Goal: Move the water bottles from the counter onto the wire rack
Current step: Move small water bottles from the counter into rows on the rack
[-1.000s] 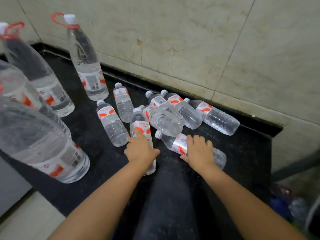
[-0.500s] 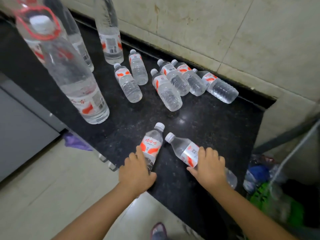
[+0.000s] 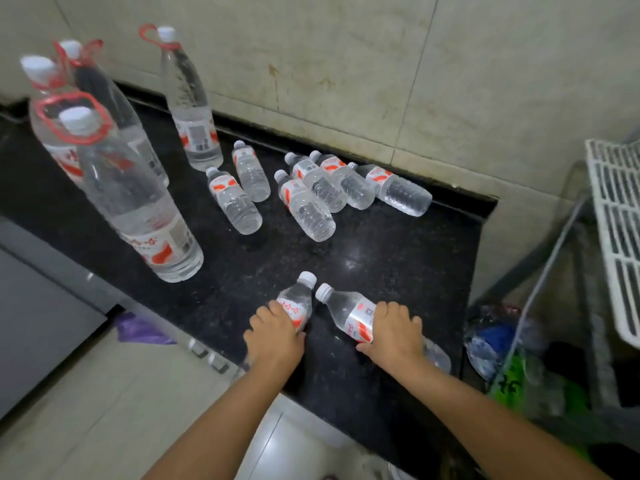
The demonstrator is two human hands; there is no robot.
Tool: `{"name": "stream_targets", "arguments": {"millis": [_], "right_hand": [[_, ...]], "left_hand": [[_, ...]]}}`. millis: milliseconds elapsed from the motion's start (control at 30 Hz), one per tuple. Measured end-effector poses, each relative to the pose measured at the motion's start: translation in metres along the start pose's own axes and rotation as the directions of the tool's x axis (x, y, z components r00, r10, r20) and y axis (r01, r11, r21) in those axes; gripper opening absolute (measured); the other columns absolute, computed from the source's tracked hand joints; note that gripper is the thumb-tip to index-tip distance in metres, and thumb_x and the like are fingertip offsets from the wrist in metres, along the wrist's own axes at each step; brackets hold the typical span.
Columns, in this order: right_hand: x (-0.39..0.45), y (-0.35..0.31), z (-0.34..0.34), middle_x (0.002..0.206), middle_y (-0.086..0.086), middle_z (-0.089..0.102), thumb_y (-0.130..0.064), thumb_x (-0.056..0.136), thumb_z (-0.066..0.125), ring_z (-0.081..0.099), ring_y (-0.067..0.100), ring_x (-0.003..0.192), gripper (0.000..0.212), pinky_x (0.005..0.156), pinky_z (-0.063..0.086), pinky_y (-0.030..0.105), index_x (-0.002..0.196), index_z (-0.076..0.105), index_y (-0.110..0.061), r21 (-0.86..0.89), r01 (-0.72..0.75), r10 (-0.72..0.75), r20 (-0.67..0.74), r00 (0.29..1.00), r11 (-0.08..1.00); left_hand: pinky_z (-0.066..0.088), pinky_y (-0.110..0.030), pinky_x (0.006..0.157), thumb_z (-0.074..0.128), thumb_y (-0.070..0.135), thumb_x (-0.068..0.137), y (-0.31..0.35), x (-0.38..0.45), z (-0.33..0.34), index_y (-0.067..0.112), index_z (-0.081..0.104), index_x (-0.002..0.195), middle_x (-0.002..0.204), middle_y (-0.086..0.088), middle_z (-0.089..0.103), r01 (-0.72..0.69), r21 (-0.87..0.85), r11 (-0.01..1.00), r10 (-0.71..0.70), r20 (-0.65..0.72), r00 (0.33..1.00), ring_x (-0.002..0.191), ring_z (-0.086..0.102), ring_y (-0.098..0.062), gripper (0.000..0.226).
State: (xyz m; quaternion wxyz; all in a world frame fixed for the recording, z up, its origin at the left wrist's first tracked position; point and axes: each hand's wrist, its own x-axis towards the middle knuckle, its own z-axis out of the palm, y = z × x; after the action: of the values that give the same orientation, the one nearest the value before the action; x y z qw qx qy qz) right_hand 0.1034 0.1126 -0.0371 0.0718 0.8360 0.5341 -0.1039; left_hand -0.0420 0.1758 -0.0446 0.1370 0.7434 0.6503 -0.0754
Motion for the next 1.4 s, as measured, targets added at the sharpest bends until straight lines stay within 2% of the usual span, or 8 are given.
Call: {"name": "stream_targets", "arguments": {"millis": [300,533,600,800,1000,1167,1267,1400], "right_hand": [[0.012,0.005,-0.069,0.132,0.008,0.041,-0.05,0.078,0.063,0.039,0.023,0.122,0.071,0.098,0.035,0.036,0.128,0.032,-0.01,0.184,-0.058,0.098,-0.212,0.972,0.981],[-0.003,0.048,-0.17,0.129,0.01,0.044,-0.048,0.075,0.067,0.041,0.028,0.12,0.075,0.095,0.035,0.039,0.128,0.035,-0.007,0.358,0.007,0.18,-0.485,0.856,0.934],[-0.017,0.074,-0.197,0.122,0.013,0.049,-0.048,0.071,0.071,0.046,0.032,0.115,0.072,0.09,0.038,0.04,0.12,0.043,-0.003,0.424,0.053,0.233,-0.592,0.771,0.904],[-0.08,0.195,-0.247,0.122,0.01,0.047,-0.05,0.07,0.07,0.043,0.027,0.116,0.071,0.093,0.036,0.035,0.118,0.04,-0.006,0.491,0.071,0.338,-0.689,0.641,0.868],[-0.142,0.335,-0.238,0.123,0.013,0.048,-0.042,0.065,0.077,0.043,0.028,0.117,0.077,0.096,0.035,0.036,0.122,0.042,-0.003,0.592,0.113,0.45,-0.71,0.542,0.798],[-0.167,0.431,-0.212,0.129,0.013,0.05,-0.039,0.066,0.078,0.046,0.03,0.119,0.082,0.098,0.04,0.041,0.13,0.04,-0.006,0.643,0.102,0.528,-0.7,0.481,0.759],[-0.17,0.475,-0.199,0.119,0.014,0.055,-0.027,0.065,0.081,0.054,0.032,0.109,0.07,0.089,0.047,0.04,0.121,0.046,-0.005,0.751,0.207,0.613,-0.64,0.464,0.627],[-0.169,0.512,-0.187,0.115,0.012,0.059,-0.014,0.067,0.08,0.059,0.026,0.102,0.061,0.078,0.042,0.027,0.117,0.047,-0.006,0.817,0.361,0.637,-0.577,0.511,0.45]], "left_hand": [[0.041,-0.038,0.094,0.057,0.043,0.086,0.03,0.003,-0.066,0.005,0.025,0.131,0.128,-0.013,0.038,-0.071,-0.073,0.995,0.054,-0.221,0.974,0.12,0.041,-0.028,0.067],[0.041,-0.042,0.091,0.057,0.043,0.085,0.097,-0.013,-0.156,0.0,0.03,0.131,0.125,-0.019,0.043,-0.239,-0.158,0.958,0.13,-0.505,0.853,0.114,0.045,-0.033,0.069],[0.04,-0.043,0.089,0.058,0.043,0.085,0.127,-0.029,-0.176,-0.002,0.033,0.129,0.122,-0.021,0.045,-0.305,-0.175,0.936,0.157,-0.568,0.808,0.112,0.045,-0.036,0.068],[0.035,-0.039,0.09,0.059,0.038,0.085,0.229,-0.107,-0.2,-0.002,0.032,0.13,0.124,-0.02,0.043,-0.486,-0.223,0.845,0.218,-0.688,0.693,0.114,0.042,-0.035,0.066],[0.034,-0.043,0.089,0.068,0.029,0.079,0.347,-0.192,-0.178,-0.007,0.032,0.133,0.121,-0.026,0.045,-0.702,-0.279,0.655,0.295,-0.761,0.578,0.109,0.042,-0.039,0.075],[0.029,-0.038,0.096,0.058,0.039,0.085,0.439,-0.245,-0.15,-0.001,0.02,0.139,0.131,-0.02,0.038,-0.733,-0.327,0.596,0.323,-0.738,0.592,0.118,0.036,-0.034,0.077],[0.026,-0.04,0.104,0.055,0.041,0.087,0.481,-0.266,-0.133,-0.002,0.016,0.141,0.137,-0.021,0.033,-0.724,-0.419,0.549,0.318,-0.696,0.644,0.125,0.032,-0.034,0.079],[0.013,-0.04,0.114,0.051,0.037,0.091,0.521,-0.288,-0.116,0.0,0.001,0.144,0.15,-0.019,0.014,-0.7,-0.518,0.492,0.346,-0.621,0.703,0.139,0.014,-0.032,0.082]]}}
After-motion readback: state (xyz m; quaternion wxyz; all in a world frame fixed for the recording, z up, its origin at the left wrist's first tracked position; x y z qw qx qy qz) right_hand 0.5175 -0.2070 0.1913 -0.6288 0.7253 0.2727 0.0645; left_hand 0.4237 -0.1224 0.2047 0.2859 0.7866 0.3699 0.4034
